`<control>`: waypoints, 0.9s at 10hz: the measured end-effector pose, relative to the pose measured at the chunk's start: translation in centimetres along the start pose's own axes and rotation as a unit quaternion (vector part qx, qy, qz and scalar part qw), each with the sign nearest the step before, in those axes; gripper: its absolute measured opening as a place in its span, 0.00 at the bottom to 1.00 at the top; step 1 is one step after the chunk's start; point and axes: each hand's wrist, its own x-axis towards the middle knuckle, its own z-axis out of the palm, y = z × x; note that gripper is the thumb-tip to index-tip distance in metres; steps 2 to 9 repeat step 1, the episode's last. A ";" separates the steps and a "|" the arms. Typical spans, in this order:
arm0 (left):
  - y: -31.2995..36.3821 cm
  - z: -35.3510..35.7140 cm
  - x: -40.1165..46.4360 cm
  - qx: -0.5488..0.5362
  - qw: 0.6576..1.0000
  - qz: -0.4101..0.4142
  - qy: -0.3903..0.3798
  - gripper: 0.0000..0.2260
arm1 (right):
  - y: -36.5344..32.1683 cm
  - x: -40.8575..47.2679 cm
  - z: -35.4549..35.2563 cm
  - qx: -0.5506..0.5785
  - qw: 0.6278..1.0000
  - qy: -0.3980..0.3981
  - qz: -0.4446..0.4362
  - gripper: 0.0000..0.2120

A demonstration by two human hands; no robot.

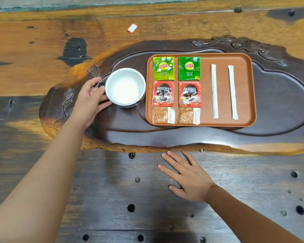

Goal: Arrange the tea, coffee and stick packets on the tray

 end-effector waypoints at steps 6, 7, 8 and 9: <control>-0.1 0.0 -1.1 -0.031 0.997 0.011 0.069 0.19 | -0.1 0.1 -0.2 -0.002 1.000 -0.007 0.008 0.31; -0.1 0.0 -1.1 -0.031 0.997 0.011 0.069 0.19 | -0.1 0.1 -0.2 -0.002 1.000 -0.007 0.008 0.31; -0.1 0.0 -1.1 -0.031 0.997 0.011 0.069 0.19 | -0.1 0.1 -0.2 -0.002 1.000 -0.007 0.008 0.31; -0.1 0.0 -1.1 -0.031 0.997 0.011 0.069 0.19 | -0.1 0.1 -0.2 -0.002 1.000 -0.007 0.008 0.31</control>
